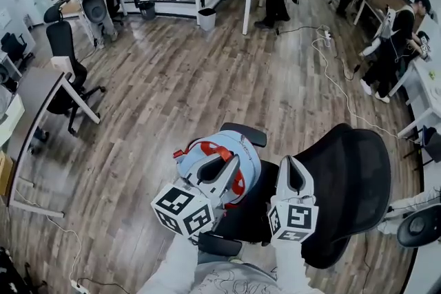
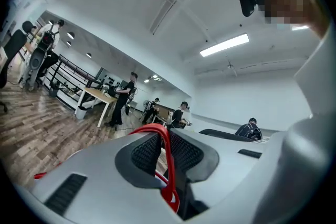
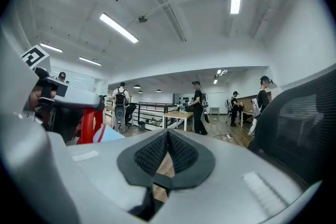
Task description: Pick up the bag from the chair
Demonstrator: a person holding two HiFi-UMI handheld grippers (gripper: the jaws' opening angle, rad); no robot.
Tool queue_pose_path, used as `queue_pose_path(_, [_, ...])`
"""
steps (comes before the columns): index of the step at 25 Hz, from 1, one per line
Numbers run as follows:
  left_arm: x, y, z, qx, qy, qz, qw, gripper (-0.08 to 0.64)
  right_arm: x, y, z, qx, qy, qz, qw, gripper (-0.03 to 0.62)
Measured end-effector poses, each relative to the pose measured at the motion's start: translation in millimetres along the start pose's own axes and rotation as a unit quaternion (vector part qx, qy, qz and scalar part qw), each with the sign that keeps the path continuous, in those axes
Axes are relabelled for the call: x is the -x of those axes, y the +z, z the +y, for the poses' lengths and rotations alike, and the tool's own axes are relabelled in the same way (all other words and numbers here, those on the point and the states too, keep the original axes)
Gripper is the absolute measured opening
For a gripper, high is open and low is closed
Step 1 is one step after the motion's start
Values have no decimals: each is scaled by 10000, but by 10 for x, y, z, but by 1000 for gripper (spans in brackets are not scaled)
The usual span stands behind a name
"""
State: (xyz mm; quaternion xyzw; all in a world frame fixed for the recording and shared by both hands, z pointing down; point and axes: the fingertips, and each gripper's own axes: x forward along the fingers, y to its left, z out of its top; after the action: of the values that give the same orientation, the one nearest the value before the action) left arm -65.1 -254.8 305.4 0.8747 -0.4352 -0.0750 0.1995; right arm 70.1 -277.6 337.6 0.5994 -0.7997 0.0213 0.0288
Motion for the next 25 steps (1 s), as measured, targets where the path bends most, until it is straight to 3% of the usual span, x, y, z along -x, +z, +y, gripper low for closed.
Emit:
queue_pose_path(10, [313, 399, -121, -504, 293, -482, 9971, 57, 95, 293, 100, -66, 93, -342, 9993, 9])
queue_pose_path(25, [632, 474, -157, -415, 458, -713, 9955, 57, 298, 473, 296, 2, 219, -549, 9983, 9])
